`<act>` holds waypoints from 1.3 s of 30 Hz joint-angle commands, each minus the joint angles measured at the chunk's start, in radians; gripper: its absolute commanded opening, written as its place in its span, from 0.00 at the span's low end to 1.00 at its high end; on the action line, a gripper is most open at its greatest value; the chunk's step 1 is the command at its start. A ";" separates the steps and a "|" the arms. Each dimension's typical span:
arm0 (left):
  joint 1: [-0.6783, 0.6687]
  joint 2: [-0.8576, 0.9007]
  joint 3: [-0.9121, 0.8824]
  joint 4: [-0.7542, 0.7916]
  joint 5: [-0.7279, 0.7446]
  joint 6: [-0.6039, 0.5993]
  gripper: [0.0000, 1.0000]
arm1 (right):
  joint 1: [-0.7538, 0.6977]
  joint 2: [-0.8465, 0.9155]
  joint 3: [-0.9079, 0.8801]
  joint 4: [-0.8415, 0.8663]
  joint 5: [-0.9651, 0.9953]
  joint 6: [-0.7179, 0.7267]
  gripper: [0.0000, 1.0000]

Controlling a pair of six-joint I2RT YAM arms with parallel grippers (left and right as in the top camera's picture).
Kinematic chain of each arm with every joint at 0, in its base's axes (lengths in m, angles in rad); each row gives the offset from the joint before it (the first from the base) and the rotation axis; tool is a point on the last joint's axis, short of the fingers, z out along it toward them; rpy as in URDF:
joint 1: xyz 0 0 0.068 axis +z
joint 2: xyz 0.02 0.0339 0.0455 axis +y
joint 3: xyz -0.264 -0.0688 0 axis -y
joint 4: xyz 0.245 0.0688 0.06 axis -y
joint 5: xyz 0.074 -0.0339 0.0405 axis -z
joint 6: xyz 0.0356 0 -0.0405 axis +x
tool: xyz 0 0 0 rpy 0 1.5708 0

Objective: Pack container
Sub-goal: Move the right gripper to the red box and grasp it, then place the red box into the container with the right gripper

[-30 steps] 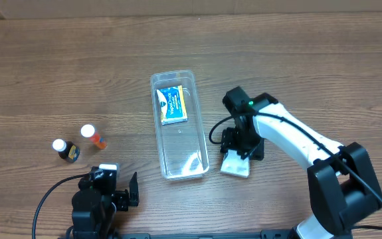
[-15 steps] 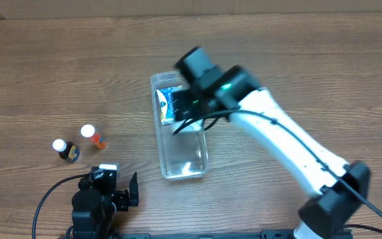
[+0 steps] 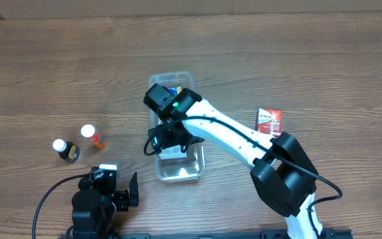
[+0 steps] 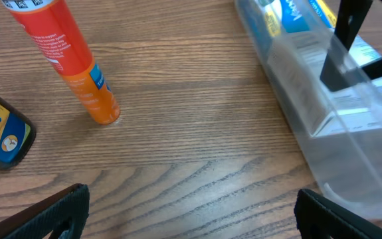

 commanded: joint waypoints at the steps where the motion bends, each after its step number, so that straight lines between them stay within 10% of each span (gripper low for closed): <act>1: 0.004 -0.007 -0.003 0.003 0.000 -0.006 1.00 | -0.005 -0.077 0.048 -0.027 0.074 -0.011 1.00; 10: 0.004 -0.007 -0.003 0.003 0.000 -0.006 1.00 | -0.428 -0.317 0.173 -0.171 0.147 -0.016 1.00; 16: 0.004 -0.007 -0.003 0.003 0.000 -0.006 1.00 | -0.685 -0.286 -0.171 -0.086 0.116 -0.076 1.00; 26: 0.004 -0.007 -0.003 0.003 0.000 -0.006 1.00 | -0.711 -0.283 -0.597 0.319 0.113 -0.074 1.00; 31: 0.004 -0.007 -0.003 0.003 0.000 -0.006 1.00 | -0.710 -0.249 -0.599 0.345 0.092 -0.071 0.98; 33: 0.004 -0.007 -0.003 0.003 0.000 -0.006 1.00 | -0.710 -0.248 -0.589 0.337 0.084 -0.071 0.78; 39: 0.004 -0.007 -0.003 0.003 0.000 -0.006 1.00 | -0.664 -0.344 -0.258 0.030 0.080 -0.071 0.67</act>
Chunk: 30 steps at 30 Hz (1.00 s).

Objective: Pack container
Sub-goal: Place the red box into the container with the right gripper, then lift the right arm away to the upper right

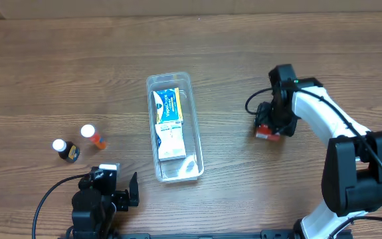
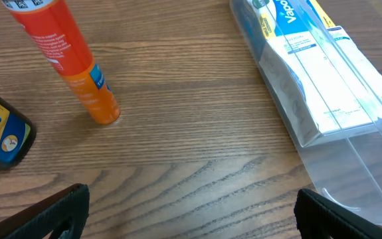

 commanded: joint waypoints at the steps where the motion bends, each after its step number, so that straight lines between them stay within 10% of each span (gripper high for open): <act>1: 0.004 -0.007 -0.003 0.003 0.000 -0.006 1.00 | 0.071 -0.108 0.253 -0.120 -0.019 -0.001 0.67; 13: 0.004 -0.007 -0.003 0.003 0.000 -0.006 1.00 | 0.616 0.040 0.368 0.136 -0.011 0.077 0.73; 16: 0.004 -0.007 -0.003 0.003 0.000 -0.006 1.00 | 0.616 0.159 0.369 0.254 -0.042 0.079 0.75; 18: 0.004 -0.007 -0.003 0.003 0.000 -0.006 1.00 | 0.616 0.175 0.369 0.283 -0.055 0.079 0.97; 24: 0.004 -0.007 -0.003 0.003 0.000 -0.006 1.00 | 0.557 0.010 0.456 0.190 -0.013 0.049 1.00; 30: 0.004 -0.007 -0.003 -0.004 -0.031 -0.002 1.00 | 0.169 -0.240 0.490 -0.087 -0.069 0.056 1.00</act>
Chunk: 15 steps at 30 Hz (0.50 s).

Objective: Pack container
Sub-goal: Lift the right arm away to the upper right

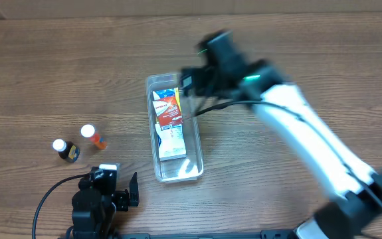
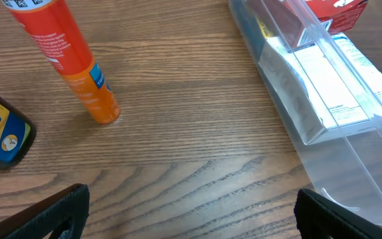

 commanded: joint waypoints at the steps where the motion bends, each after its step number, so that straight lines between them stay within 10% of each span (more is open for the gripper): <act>1: 0.004 -0.007 -0.003 -0.002 -0.034 -0.002 1.00 | -0.249 -0.090 0.020 -0.105 -0.063 0.001 1.00; 6: 0.004 -0.007 -0.003 0.004 -0.030 -0.003 1.00 | -0.577 -0.092 0.014 -0.254 -0.152 0.001 1.00; 15: 0.004 -0.007 -0.003 -0.035 -0.085 -0.002 1.00 | -0.648 -0.092 0.014 -0.268 -0.150 0.001 1.00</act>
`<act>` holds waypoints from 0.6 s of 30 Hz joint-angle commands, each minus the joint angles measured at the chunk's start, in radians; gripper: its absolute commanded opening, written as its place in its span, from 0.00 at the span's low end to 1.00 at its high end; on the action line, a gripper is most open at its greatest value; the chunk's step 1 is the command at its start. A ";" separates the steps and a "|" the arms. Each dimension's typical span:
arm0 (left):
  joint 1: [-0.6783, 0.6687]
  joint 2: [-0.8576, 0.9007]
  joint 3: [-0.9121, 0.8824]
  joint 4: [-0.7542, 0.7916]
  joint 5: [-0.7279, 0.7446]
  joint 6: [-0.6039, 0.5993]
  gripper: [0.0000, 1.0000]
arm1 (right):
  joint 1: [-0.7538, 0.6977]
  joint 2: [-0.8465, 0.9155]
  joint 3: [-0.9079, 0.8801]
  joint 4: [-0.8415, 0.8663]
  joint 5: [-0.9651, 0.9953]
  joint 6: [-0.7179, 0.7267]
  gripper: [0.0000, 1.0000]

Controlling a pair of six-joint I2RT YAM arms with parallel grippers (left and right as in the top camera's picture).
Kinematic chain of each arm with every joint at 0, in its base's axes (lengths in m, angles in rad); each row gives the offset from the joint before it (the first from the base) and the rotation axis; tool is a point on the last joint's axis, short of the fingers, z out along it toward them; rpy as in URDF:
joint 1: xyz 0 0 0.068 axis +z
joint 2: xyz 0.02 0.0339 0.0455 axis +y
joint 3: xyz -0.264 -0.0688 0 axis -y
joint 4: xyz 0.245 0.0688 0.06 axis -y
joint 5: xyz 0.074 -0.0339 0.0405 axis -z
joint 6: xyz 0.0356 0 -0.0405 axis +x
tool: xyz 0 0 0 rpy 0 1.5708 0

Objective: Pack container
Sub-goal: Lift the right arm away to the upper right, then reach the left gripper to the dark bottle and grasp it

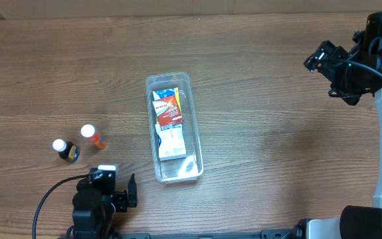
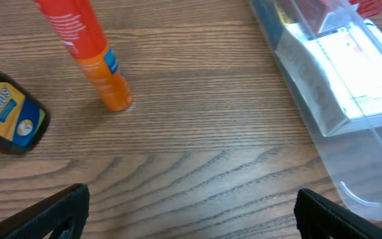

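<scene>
The clear plastic container (image 1: 194, 126) stands mid-table, long side running near to far. Inside lie a blue-and-white box (image 1: 171, 142) and, at the far end, a red box (image 1: 166, 110) resting on top. An orange tube (image 1: 92, 136) and a dark bottle with a yellow label (image 1: 65, 151) stand to the left. My left gripper (image 1: 123, 194) hovers low near the front edge, open and empty. In the left wrist view the tube (image 2: 88, 50), the bottle (image 2: 8, 116) and the container (image 2: 363, 166) lie ahead of the left gripper (image 2: 191, 214). My right gripper (image 1: 333, 73) is open, far right.
The bare wood table (image 1: 277, 153) stretches between the container and the right arm. A black cable (image 1: 48, 196) curls by the left arm's base.
My right arm has gone from over the container's far end to the far right of the table. The red box stays in the container. The left wrist view has shifted slightly.
My right gripper was down in the container at the white box. Then it was at the red box lying on the table to the right. Later it was over the container with the red box inside. Now that box rests there and the arm is away.
</scene>
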 commanded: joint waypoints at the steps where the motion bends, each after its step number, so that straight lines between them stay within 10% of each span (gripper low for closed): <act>1: 0.004 -0.007 -0.003 -0.004 -0.036 -0.001 1.00 | 0.001 -0.004 0.000 0.007 -0.012 0.000 1.00; 5: 0.004 -0.007 -0.003 0.076 -0.100 0.076 1.00 | 0.001 -0.004 0.000 0.007 -0.012 0.000 1.00; 11: 0.004 -0.008 -0.003 0.814 0.202 -0.081 1.00 | 0.001 -0.004 0.000 0.007 -0.012 0.000 1.00; 18: 0.005 0.036 0.058 0.681 0.107 -0.186 1.00 | 0.001 -0.004 0.000 0.007 -0.012 0.000 1.00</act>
